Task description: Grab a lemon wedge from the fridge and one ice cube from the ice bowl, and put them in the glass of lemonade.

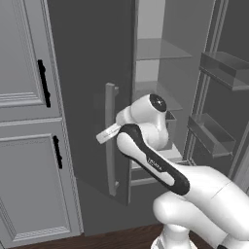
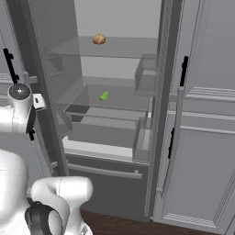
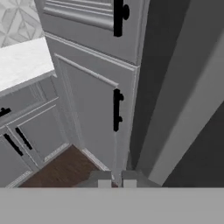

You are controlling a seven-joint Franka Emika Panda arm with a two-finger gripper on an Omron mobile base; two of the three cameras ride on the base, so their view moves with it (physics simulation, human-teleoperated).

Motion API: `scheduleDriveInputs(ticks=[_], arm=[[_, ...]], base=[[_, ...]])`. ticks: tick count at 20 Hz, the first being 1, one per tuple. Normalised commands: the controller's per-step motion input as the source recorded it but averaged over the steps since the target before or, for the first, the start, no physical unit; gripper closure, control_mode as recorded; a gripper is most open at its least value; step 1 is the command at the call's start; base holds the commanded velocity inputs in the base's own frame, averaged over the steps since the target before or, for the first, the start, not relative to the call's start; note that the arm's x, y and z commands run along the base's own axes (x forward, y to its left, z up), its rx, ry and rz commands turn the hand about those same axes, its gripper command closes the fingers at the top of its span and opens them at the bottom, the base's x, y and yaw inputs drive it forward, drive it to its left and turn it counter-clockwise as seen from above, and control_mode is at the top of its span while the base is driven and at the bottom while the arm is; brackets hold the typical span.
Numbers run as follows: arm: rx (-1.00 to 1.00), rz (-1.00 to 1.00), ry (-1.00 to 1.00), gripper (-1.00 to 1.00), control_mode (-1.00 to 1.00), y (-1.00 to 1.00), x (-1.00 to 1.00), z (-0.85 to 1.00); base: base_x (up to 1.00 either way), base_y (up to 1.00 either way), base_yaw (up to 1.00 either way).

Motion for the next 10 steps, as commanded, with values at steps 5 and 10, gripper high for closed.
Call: scheduleDriveInputs(ticks=[5, 10], arm=[[-0.02, 0.15, 0.02, 1.0, -1.0, 0.29, -0.65, 0.66], [0.01, 0.0, 0.03, 1.0, -1.0, -0.29, -0.86, 0.26]], base=[[0.0, 0.0, 0.0], [0.0, 0.0, 0.0]])
